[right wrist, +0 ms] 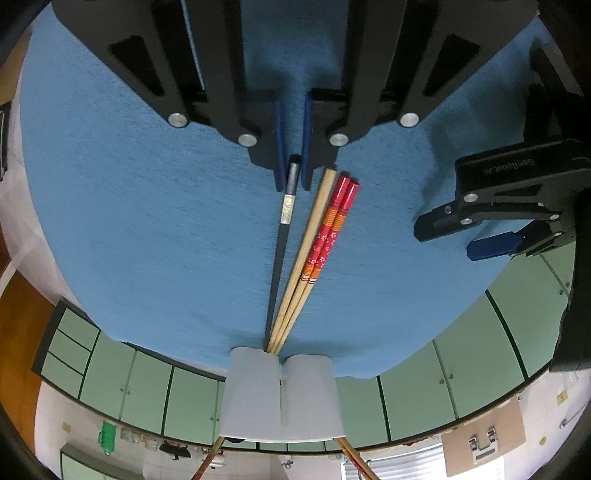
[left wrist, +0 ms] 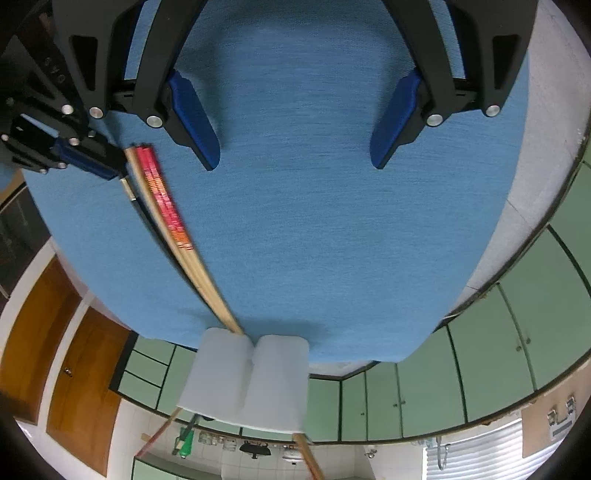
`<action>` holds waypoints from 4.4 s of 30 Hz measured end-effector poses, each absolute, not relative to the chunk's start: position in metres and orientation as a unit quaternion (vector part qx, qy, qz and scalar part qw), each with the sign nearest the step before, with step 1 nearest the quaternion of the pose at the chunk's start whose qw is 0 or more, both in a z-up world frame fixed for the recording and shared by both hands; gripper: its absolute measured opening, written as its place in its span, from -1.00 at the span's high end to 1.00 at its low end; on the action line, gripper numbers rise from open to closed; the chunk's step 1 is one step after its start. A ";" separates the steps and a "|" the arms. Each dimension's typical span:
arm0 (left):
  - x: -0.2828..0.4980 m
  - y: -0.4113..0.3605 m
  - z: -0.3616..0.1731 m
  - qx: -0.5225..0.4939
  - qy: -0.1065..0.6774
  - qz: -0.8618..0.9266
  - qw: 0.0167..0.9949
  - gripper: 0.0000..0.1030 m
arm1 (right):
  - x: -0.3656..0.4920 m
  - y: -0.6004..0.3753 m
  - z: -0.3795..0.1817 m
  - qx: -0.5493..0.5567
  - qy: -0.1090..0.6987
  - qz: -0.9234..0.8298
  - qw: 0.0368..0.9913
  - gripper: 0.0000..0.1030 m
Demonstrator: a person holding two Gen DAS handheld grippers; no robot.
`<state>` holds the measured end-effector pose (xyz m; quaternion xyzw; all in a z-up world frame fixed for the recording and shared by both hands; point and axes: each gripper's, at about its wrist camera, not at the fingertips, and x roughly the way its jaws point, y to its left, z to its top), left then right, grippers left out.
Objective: Organize utensils
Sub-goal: 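Grasp the black chopstick with the right tool while the left tool grasps a red-patterned chopstick, then lift both chopsticks upright and lower them into the white holder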
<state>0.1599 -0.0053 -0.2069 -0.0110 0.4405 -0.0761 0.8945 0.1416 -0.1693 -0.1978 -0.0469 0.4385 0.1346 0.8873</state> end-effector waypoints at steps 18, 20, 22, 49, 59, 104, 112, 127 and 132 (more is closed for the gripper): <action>0.156 -0.059 -0.210 0.015 0.446 -0.109 0.889 -0.58 | 0.135 -0.222 -0.199 -0.013 0.440 0.090 0.894 0.89; 0.157 -0.062 -0.211 0.024 0.445 -0.105 0.889 -0.59 | 0.135 -0.224 -0.199 -0.009 0.439 0.091 0.894 0.89; 0.157 -0.065 -0.212 0.031 0.445 -0.099 0.890 -0.60 | 0.135 -0.225 -0.200 -0.007 0.439 0.092 0.894 0.89; 0.147 -0.071 -0.209 0.027 0.426 -0.101 0.899 0.88 | 0.145 -0.234 -0.202 0.033 0.439 0.121 0.890 0.85; 0.140 -0.058 -0.189 0.005 0.408 -0.109 0.906 0.89 | 0.138 -0.232 -0.195 0.001 0.429 0.113 0.896 0.88; 0.203 -0.037 0.012 0.036 0.202 -0.192 0.960 0.90 | 0.240 -0.221 0.050 -0.036 0.293 0.222 0.929 0.89; 0.212 -0.032 0.067 0.042 0.127 -0.174 0.976 0.90 | 0.259 -0.214 0.103 -0.041 0.233 0.225 0.945 0.89; 0.292 -0.034 0.069 0.029 0.092 -0.133 0.986 0.90 | 0.332 -0.203 0.096 -0.030 0.211 0.192 0.958 0.89; 0.317 -0.032 0.034 0.020 0.140 -0.133 0.981 0.90 | 0.347 -0.196 0.066 -0.026 0.238 0.189 0.952 0.89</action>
